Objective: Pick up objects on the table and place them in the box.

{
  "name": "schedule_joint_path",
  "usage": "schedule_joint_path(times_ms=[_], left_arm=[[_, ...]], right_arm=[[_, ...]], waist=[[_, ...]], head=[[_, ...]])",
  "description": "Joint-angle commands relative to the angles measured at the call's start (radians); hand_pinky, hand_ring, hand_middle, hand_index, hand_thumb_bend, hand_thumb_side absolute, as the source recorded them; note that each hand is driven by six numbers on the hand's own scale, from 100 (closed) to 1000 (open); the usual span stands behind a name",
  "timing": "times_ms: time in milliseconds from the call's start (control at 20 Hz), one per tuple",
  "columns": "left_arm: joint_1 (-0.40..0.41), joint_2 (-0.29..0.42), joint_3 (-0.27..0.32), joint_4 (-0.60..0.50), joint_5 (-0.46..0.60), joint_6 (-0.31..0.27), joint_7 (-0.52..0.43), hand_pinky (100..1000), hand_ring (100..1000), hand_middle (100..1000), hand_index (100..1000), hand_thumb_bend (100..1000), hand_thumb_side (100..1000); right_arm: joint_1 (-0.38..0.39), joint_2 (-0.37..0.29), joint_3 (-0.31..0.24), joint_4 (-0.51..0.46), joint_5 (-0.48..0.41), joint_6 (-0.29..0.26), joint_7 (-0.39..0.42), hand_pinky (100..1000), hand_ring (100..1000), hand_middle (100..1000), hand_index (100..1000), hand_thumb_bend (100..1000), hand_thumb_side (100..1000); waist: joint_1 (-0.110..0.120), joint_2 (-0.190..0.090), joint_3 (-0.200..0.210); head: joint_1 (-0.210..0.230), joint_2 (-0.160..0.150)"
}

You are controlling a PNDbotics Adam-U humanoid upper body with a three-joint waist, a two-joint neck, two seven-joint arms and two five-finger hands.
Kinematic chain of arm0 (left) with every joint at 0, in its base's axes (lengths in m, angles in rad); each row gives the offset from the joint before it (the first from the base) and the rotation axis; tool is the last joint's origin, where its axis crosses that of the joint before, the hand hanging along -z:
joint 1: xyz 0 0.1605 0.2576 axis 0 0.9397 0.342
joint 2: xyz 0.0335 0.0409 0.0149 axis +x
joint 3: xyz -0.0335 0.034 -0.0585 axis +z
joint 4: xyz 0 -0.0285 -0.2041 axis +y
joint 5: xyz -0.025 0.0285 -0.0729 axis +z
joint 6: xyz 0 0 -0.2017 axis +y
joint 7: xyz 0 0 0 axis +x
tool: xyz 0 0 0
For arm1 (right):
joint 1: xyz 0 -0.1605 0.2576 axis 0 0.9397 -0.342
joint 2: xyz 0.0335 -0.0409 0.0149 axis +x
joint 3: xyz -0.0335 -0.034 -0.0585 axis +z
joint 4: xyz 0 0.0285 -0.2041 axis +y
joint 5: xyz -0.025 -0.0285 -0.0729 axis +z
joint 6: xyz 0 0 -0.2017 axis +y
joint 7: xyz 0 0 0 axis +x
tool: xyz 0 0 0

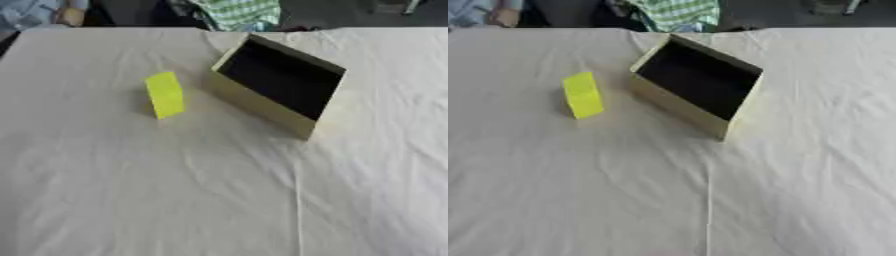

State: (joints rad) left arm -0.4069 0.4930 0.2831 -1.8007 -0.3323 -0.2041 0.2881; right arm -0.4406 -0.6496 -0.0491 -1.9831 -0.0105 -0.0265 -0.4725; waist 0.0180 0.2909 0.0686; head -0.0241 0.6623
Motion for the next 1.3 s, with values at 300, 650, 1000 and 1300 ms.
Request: schedule_joint_path(times_ms=[300, 650, 1000, 1300], left_arm=[[-0.188, 0.230, -0.141, 0.309, -0.128, -0.030, -0.240, 822, 730, 697, 832, 100, 828], [-0.340, 0.284, -0.251, 0.526, -0.191, -0.084, -0.445, 855, 763, 725, 844, 100, 848], [-0.464, 0.250, -0.307, 0.683, -0.245, -0.105, -0.570, 895, 800, 760, 871, 100, 905], [-0.543, 0.198, -0.330, 0.788, -0.293, -0.093, -0.674, 926, 825, 777, 876, 100, 937]], right_arm=[[-0.027, -0.035, 0.006, -0.017, -0.007, 0.001, 0.020, 776, 677, 650, 891, 100, 730], [-0.041, -0.031, 0.017, -0.017, -0.015, 0.003, 0.034, 777, 678, 650, 891, 100, 730], [-0.049, -0.026, 0.024, -0.017, -0.020, 0.003, 0.043, 777, 679, 651, 891, 100, 730], [-0.056, -0.021, 0.028, -0.017, -0.024, 0.003, 0.050, 777, 679, 651, 891, 100, 731]], waist=[[0.012, -0.024, -0.020], [0.017, -0.031, -0.035], [0.018, -0.038, -0.049], [0.023, -0.040, -0.059]], head=[[0.020, 0.004], [0.042, 0.009], [0.062, 0.010], [0.073, 0.006]])
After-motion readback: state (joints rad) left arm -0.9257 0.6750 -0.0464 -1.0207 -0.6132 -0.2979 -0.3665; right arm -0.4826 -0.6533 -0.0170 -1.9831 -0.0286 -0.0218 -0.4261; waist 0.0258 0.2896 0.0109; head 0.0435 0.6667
